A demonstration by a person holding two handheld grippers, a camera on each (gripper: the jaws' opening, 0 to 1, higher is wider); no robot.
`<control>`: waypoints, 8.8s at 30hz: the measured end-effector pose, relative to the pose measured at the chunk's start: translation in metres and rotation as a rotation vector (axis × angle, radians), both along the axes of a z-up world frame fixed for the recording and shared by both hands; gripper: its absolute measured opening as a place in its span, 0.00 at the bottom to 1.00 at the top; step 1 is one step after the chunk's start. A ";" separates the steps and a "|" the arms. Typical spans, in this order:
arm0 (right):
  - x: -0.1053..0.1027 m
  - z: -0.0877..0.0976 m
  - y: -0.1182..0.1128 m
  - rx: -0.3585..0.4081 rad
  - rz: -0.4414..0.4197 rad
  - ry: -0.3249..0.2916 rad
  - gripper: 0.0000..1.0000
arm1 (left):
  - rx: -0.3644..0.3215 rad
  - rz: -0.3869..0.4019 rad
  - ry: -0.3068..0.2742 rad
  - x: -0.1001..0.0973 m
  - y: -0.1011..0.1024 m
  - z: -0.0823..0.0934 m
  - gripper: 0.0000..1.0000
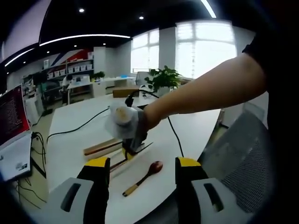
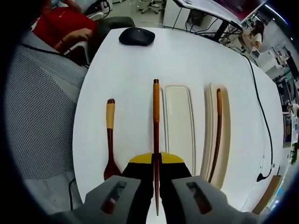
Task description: Arrange the utensils inside the cutlery case until each visible utensil rests in its matching compartment.
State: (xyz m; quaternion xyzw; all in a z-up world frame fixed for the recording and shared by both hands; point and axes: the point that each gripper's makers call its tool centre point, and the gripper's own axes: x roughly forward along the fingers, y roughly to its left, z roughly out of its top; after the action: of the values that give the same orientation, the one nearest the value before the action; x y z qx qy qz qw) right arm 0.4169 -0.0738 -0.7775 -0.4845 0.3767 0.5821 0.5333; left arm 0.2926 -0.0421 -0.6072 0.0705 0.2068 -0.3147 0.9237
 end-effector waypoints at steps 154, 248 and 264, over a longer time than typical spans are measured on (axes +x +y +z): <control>0.110 0.047 0.003 0.003 -0.023 -0.147 0.00 | -0.074 0.009 0.063 0.002 -0.003 -0.004 0.58; 0.127 -0.029 0.031 0.076 -0.140 -0.091 0.00 | -0.104 0.039 0.158 0.004 0.003 -0.022 0.57; 0.126 -0.032 0.035 0.094 -0.147 -0.082 0.01 | -0.111 0.040 0.161 0.004 0.003 -0.022 0.58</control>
State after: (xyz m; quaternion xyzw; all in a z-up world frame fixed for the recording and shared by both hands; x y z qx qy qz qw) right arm 0.5429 -0.0390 -0.8098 -0.4532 0.3614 0.5382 0.6118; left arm 0.2969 -0.0391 -0.6290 -0.0107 0.2641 -0.3117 0.9127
